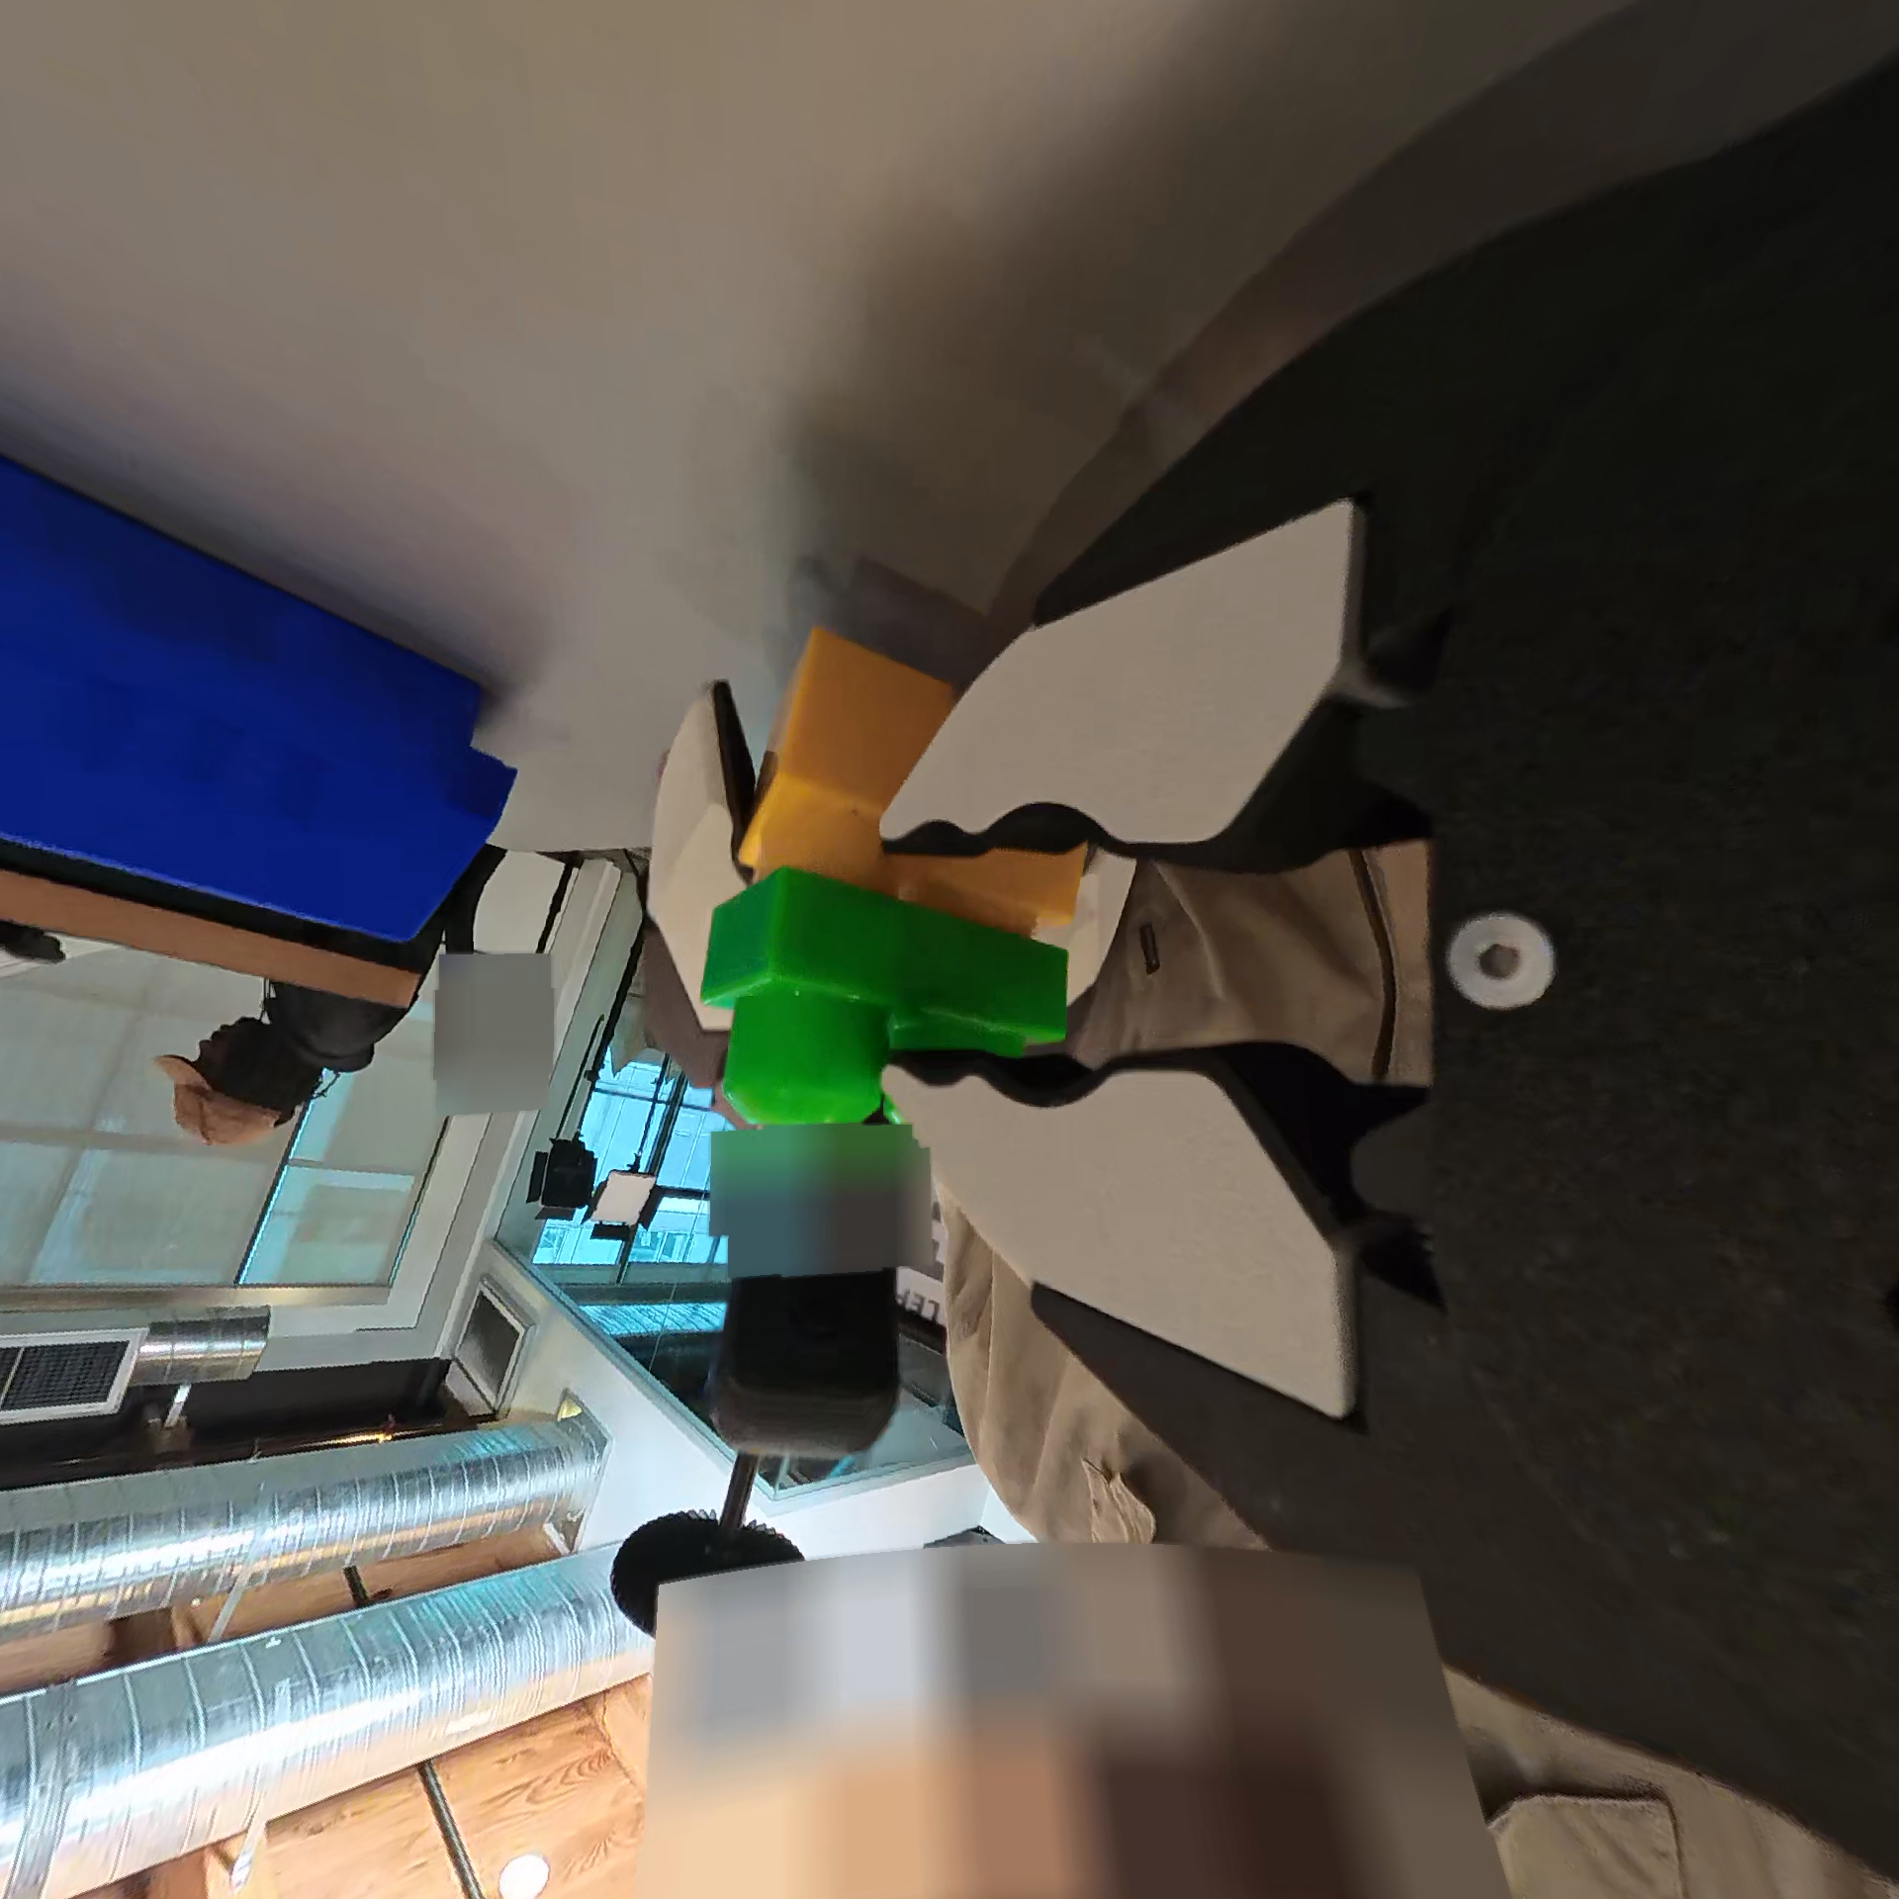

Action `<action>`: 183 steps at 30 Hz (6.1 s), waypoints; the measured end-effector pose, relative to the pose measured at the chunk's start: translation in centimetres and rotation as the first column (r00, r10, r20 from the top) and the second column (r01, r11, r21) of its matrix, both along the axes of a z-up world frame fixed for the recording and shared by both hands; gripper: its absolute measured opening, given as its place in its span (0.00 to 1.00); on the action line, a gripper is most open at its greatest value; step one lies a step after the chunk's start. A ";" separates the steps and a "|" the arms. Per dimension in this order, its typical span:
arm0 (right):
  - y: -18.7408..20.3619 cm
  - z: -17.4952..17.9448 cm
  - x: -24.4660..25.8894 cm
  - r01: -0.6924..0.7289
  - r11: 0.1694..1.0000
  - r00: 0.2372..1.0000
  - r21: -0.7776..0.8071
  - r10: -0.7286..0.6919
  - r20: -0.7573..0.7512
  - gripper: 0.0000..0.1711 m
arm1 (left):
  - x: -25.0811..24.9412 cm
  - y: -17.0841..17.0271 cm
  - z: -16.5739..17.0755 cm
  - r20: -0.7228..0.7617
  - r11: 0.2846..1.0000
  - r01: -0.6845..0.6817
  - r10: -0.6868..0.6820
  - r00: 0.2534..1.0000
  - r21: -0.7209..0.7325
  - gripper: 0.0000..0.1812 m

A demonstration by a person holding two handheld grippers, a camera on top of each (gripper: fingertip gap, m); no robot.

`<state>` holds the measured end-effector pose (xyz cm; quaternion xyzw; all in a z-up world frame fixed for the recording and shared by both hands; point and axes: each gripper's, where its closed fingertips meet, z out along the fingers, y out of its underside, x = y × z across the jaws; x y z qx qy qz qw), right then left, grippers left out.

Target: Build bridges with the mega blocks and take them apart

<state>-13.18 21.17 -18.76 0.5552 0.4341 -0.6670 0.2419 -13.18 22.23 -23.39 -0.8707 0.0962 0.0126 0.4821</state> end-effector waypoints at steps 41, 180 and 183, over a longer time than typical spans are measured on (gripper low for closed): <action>-0.4 0.9 -0.5 -0.012 0.991 0.999 -0.136 0.007 -0.038 0.53 | -0.3 0.0 3.8 -0.027 0.987 0.036 -0.033 0.999 0.157 0.43; -2.5 4.6 0.5 -0.109 0.934 0.991 -0.339 0.076 -0.109 0.37 | -0.9 -1.2 7.2 -0.117 0.937 0.268 -0.247 0.962 0.223 0.30; -2.9 4.9 0.3 -0.113 0.932 0.991 -0.346 0.080 -0.109 0.37 | -0.5 -1.3 7.1 -0.111 0.934 0.288 -0.269 0.957 0.213 0.31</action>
